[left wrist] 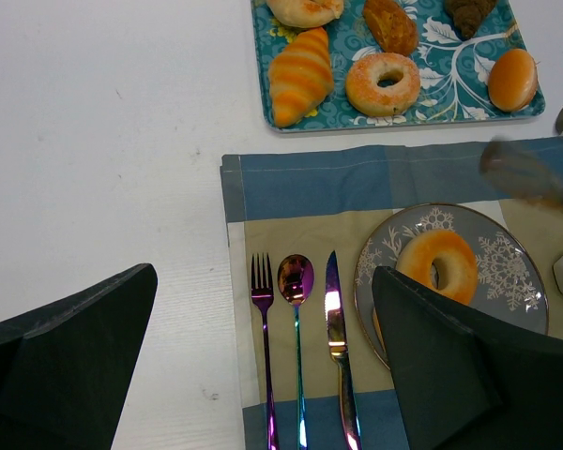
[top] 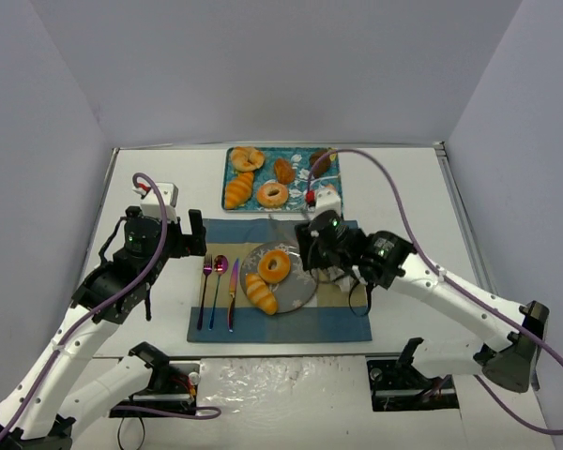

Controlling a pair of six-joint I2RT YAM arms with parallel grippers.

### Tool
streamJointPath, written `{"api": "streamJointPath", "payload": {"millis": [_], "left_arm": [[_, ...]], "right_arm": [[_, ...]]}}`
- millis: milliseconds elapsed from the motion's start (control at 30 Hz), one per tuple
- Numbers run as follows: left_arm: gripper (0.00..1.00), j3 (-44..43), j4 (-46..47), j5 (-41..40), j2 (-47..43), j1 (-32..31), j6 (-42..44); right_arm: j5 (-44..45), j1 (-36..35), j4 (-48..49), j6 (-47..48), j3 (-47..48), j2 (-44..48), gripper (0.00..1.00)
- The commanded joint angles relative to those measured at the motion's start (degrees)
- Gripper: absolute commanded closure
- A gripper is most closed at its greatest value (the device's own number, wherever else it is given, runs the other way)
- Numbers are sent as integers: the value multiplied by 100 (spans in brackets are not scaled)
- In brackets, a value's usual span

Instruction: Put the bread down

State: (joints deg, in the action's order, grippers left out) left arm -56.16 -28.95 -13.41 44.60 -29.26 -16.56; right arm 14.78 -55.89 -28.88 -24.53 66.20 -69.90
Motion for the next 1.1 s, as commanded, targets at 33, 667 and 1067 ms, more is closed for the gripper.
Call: {"api": "streamJointPath", "payload": {"millis": [33,667,1067], "left_arm": [[3,-176,267,-74,20,-45,65],[3,-167,299,-33,-98,-60,65],[3,-167,302,-30,-127,-62,74]], "right_arm": [[294,1500,623,130,671,-402,46],[268,4871,1423,478,1905,-2993,45],[-229,5519,1886,589,2080,-4166,45]]}}
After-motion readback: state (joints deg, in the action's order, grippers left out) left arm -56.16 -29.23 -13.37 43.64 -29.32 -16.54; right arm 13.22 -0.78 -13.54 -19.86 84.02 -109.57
